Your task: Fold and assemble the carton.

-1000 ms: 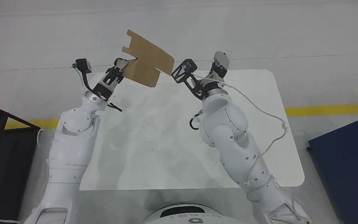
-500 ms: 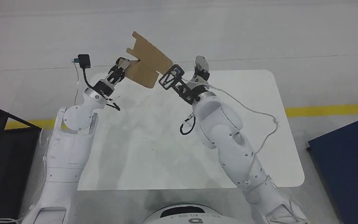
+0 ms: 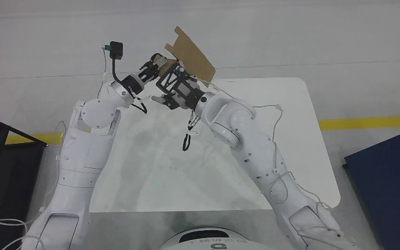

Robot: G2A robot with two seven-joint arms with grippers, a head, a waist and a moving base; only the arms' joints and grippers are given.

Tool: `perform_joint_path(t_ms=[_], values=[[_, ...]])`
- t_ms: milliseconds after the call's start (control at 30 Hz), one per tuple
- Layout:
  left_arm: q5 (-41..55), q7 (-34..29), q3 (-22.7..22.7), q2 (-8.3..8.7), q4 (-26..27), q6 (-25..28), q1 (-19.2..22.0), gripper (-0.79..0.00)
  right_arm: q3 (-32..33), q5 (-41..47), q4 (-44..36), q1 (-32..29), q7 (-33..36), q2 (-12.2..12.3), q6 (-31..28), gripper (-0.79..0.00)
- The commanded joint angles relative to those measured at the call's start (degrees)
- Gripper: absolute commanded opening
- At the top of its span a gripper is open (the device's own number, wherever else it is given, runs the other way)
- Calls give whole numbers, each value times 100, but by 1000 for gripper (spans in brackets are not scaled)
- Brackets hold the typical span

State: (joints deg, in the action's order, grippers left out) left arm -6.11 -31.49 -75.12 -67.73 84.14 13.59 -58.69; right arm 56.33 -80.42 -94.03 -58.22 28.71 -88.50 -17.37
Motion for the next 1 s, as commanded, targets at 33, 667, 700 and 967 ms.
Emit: perform_joint_path(t_ms=[33,667,700,967], values=[[4,0,1,0,0,0,0,-785,0,2,0,0,0,0,0,0],[4378,-1979,-343,-105,-1486,-2699,1061,-785,910,-861,-1244,-1653,-1170,444,-1586,0],[4441,-1949,-212,-139,-1572,-2733,1171,-785,882,-1037,-1312,-1671,-1184,459,-1601,0],[5082,-1950,512,-382,-2371,-2825,1700,-785,822,-2587,-1820,-2160,-1165,578,-841,0]])
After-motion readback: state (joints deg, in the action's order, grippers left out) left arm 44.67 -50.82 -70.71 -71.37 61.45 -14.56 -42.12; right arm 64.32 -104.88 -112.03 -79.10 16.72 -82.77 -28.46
